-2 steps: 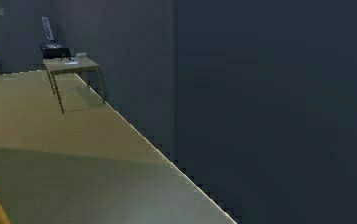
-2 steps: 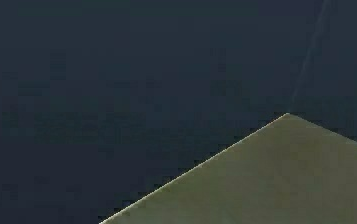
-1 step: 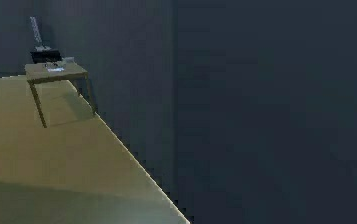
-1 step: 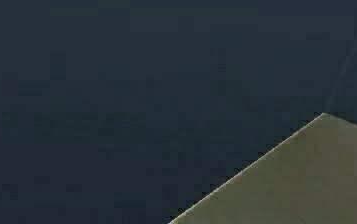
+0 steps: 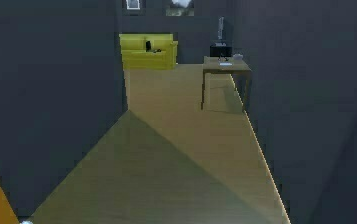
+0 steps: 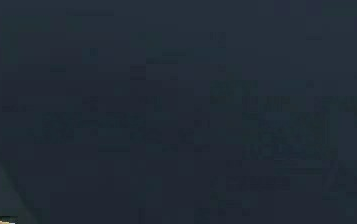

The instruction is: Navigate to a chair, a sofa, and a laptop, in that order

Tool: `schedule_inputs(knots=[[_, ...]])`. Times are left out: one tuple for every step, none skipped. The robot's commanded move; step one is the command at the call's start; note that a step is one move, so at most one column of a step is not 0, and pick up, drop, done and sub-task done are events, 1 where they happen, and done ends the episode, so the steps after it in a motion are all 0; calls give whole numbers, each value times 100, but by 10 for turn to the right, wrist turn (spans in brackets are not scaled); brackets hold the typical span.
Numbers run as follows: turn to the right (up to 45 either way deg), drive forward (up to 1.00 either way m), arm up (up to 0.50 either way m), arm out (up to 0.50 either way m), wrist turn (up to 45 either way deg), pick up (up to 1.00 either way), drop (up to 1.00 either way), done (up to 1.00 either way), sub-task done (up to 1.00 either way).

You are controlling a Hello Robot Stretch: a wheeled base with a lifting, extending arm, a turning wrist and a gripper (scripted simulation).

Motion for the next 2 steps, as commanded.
schedule_inputs(knots=[[-60, 0, 0, 0, 0, 0, 0, 0, 0], [0, 100, 0, 0, 0, 0, 0, 0, 0]])
